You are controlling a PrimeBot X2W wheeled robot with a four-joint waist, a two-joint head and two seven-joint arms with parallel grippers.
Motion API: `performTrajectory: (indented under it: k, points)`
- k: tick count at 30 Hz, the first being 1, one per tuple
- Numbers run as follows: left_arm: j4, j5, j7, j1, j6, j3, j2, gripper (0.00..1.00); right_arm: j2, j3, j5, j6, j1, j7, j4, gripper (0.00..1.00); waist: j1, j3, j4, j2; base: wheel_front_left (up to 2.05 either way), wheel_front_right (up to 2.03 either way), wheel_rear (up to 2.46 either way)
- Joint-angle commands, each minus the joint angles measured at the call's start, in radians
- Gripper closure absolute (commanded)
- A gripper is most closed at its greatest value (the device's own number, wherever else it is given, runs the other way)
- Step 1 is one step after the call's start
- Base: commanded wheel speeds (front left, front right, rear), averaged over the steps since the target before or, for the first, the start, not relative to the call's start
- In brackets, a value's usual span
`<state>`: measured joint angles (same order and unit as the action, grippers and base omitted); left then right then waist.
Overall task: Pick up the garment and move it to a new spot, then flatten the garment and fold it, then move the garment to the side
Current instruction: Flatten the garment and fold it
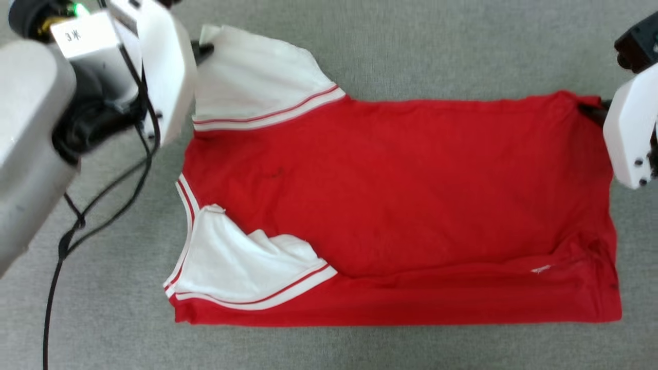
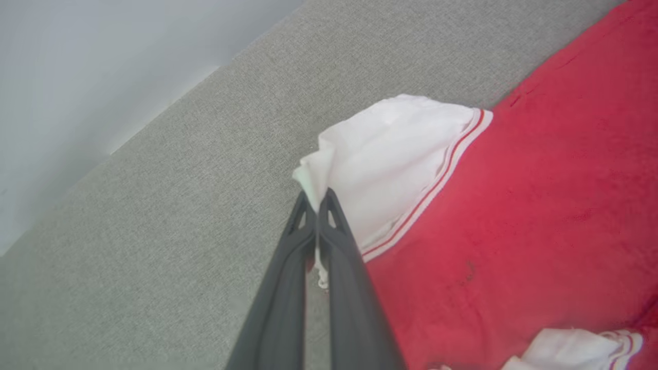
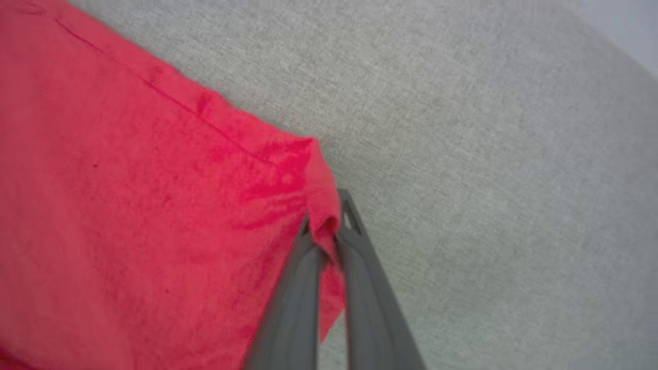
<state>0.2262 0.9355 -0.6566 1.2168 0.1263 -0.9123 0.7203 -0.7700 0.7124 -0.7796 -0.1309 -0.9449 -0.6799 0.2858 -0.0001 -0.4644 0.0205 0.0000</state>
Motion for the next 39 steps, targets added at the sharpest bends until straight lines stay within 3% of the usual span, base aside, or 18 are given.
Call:
performTrajectory:
  k: [1, 10, 21, 33, 34, 35, 36, 37, 39]
  points:
    - [-0.005, 0.003, 0.004, -0.019, 0.001, -0.006, 0.001, 1.0, -0.005, 0.004, -0.009, 0.0, 0.019, 0.007, -0.005, 1.0, 0.0001, 0.046, 0.007, 0.0, 0.0, 0.0, 0.0]
    - [-0.131, 0.033, 0.08, -0.224, -0.035, -0.034, 0.079, 1.0, -0.068, 0.022, -0.04, 0.0, 0.193, 0.142, -0.066, 1.0, 0.0001, 0.187, 0.02, 0.0, 0.0, 0.0, 0.0]
    - [-0.278, 0.09, 0.146, -0.508, -0.128, -0.081, 0.206, 1.0, -0.085, -0.059, -0.062, 0.0, 0.459, 0.245, -0.113, 1.0, 0.0001, 0.269, 0.025, 0.0, 0.0, 0.0, 0.0]
    - [-0.2, 0.136, 0.224, -0.675, -0.145, -0.134, 0.162, 1.0, -0.007, -0.137, -0.055, 0.0, 0.653, 0.268, -0.063, 1.0, 0.0001, 0.236, 0.012, 0.0, 0.0, 0.0, 0.0]
    - [-0.185, 0.137, 0.243, -0.679, -0.15, -0.128, 0.155, 0.8, -0.001, -0.134, -0.048, 0.001, 0.655, 0.269, -0.054, 1.0, 0.0001, 0.236, 0.011, 0.0, 0.0, 0.0, 0.0]
    - [-0.173, 0.131, 0.259, -0.682, -0.151, -0.127, 0.15, 0.5, 0.006, -0.138, -0.038, 0.001, 0.653, 0.275, -0.043, 1.0, 0.0001, 0.236, 0.009, 0.0, 0.0, 0.0, 0.0]
    - [-0.164, 0.124, 0.277, -0.684, -0.153, -0.125, 0.145, 0.0, 0.014, -0.146, -0.031, 0.001, 0.648, 0.283, -0.035, 0.38, 0.0001, 0.239, 0.007, 0.0, 0.0, 0.0, 0.0]
    - [-0.158, 0.122, 0.296, -0.687, -0.156, -0.121, 0.139, 0.0, 0.022, -0.152, -0.029, 0.001, 0.643, 0.29, -0.035, 0.0, 0.0001, 0.244, 0.005, 0.0, 0.0, 0.0, 0.0]
    - [-0.157, 0.12, 0.333, -0.696, -0.163, -0.108, 0.136, 0.0, 0.022, -0.166, -0.026, 0.001, 0.642, 0.302, -0.048, 0.0, 0.0001, 0.258, 0.005, 0.0, 0.0, 0.0, 0.0]
